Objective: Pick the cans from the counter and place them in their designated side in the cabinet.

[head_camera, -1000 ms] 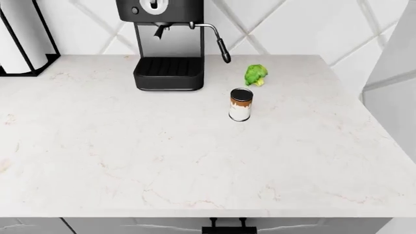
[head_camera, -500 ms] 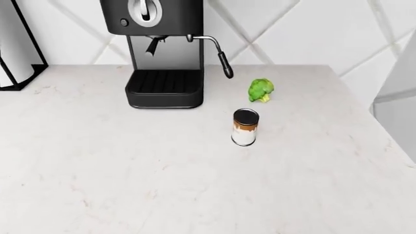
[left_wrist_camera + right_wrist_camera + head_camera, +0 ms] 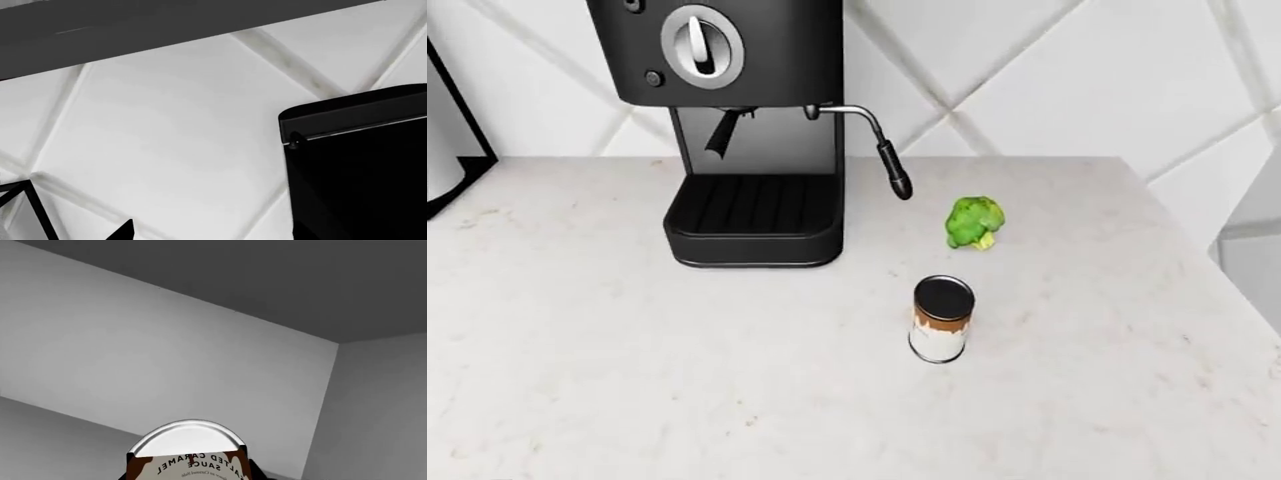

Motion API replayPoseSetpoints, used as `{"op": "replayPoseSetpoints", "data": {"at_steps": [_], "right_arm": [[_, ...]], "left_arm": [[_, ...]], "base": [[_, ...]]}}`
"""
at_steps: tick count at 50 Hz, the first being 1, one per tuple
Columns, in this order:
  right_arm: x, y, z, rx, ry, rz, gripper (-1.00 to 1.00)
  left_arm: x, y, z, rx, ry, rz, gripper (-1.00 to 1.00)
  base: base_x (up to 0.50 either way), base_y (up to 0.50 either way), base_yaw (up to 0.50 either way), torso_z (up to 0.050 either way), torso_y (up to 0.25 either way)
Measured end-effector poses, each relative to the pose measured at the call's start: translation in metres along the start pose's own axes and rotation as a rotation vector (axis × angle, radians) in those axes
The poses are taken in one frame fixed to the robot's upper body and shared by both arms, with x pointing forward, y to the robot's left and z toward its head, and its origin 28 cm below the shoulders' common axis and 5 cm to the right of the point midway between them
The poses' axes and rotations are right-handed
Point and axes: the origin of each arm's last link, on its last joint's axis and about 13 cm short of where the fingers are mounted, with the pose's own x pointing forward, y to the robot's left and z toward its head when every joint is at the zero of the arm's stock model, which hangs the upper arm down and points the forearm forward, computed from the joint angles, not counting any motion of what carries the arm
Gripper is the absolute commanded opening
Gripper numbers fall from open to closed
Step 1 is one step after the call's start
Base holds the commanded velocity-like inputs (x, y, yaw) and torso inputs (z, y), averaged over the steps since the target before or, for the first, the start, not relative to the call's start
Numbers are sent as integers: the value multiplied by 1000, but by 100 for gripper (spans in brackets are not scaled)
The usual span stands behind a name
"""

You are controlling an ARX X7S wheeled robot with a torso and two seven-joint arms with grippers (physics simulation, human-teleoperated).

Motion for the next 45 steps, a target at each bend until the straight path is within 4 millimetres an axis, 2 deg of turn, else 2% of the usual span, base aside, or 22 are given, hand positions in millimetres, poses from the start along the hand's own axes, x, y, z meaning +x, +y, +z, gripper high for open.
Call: {"op": "replayPoseSetpoints", "data": {"at_steps": [30, 31, 45], "right_arm": [[0, 0, 1, 0, -2, -1, -100], [0, 0, 1, 0, -2, -1, 100], [-2, -1, 5, -9, -19, -3, 100]], "left_arm": [[-2, 2, -1, 6, 0, 19, 100], [-2, 2, -1, 6, 0, 20, 100], [-2, 1, -2, 12, 5, 24, 100]], "base": [[0, 0, 0, 0, 1], [0, 0, 0, 0, 0], [0, 0, 0, 0, 0]]}}
